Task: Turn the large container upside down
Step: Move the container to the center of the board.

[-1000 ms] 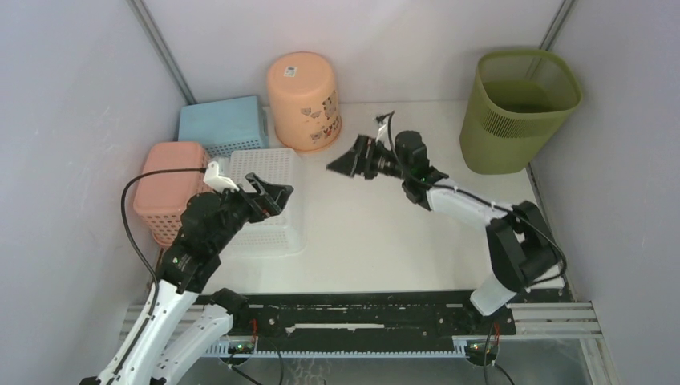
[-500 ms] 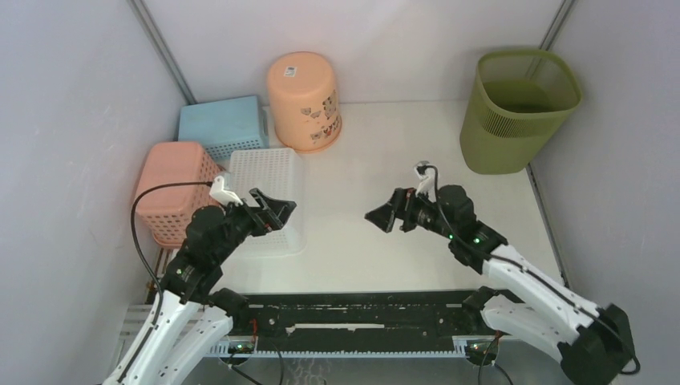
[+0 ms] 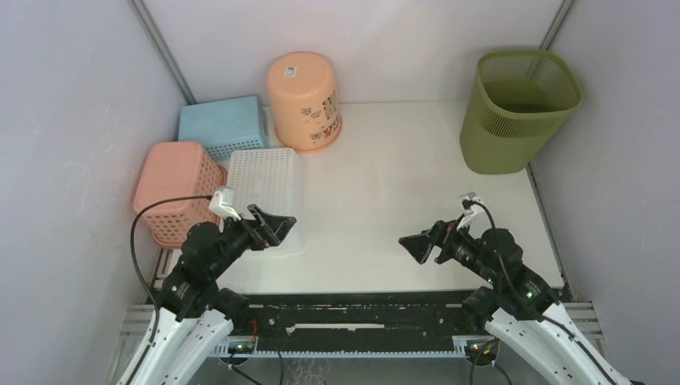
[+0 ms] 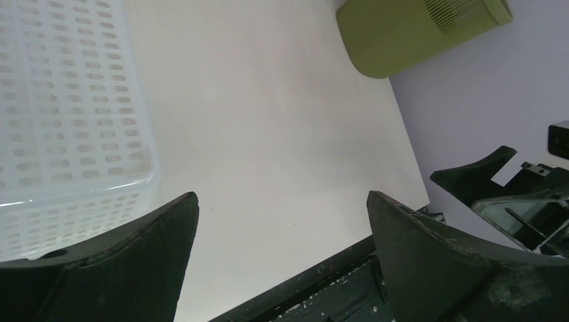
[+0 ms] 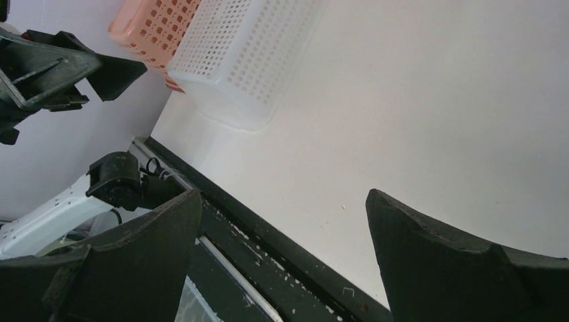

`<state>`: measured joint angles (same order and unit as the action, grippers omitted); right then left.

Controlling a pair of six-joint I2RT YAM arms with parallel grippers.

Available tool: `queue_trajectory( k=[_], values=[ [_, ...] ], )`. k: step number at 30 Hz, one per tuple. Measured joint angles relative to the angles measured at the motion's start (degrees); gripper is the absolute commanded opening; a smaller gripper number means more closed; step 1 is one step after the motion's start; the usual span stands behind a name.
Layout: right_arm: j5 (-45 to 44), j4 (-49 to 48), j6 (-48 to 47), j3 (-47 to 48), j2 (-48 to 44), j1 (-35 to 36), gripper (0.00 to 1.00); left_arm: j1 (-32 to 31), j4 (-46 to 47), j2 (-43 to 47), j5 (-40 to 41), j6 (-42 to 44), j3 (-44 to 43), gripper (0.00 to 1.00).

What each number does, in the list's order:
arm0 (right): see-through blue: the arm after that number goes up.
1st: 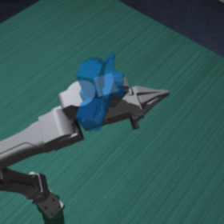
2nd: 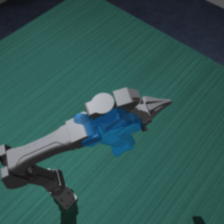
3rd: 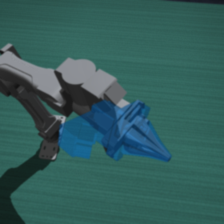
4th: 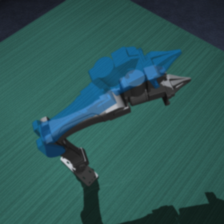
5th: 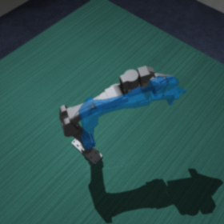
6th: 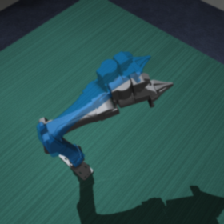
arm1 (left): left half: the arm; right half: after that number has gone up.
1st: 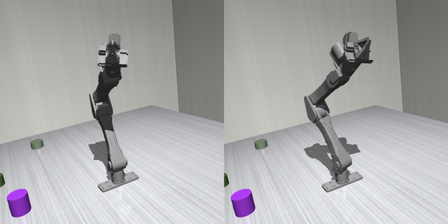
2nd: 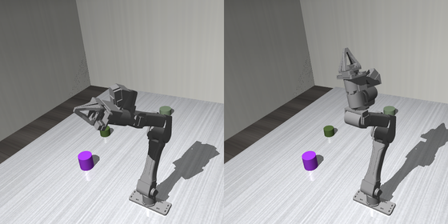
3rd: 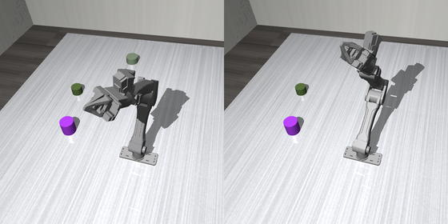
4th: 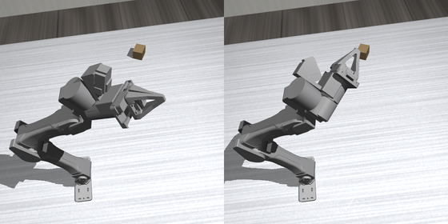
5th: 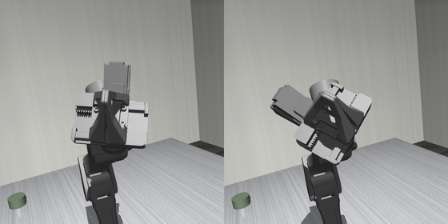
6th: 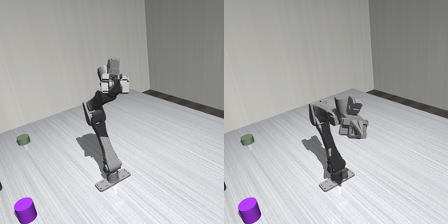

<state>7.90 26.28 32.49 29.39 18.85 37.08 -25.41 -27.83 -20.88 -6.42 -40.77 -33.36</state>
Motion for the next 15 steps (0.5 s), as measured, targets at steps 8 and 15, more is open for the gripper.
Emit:
queue_trajectory(
  k=[8, 15],
  values=[
    [0.17, 4.81, 2.43, 0.0, -2.99, 0.22, 1.0, -0.2, -2.27, 5.51, 0.2, -1.53, 0.04, 1.0],
    [2.58, 2.78, 4.63, -0.11, 1.75, 0.31, 1.0, -0.2, -2.75, 5.35, 0.2, -2.49, 0.04, 1.0]
  ],
)
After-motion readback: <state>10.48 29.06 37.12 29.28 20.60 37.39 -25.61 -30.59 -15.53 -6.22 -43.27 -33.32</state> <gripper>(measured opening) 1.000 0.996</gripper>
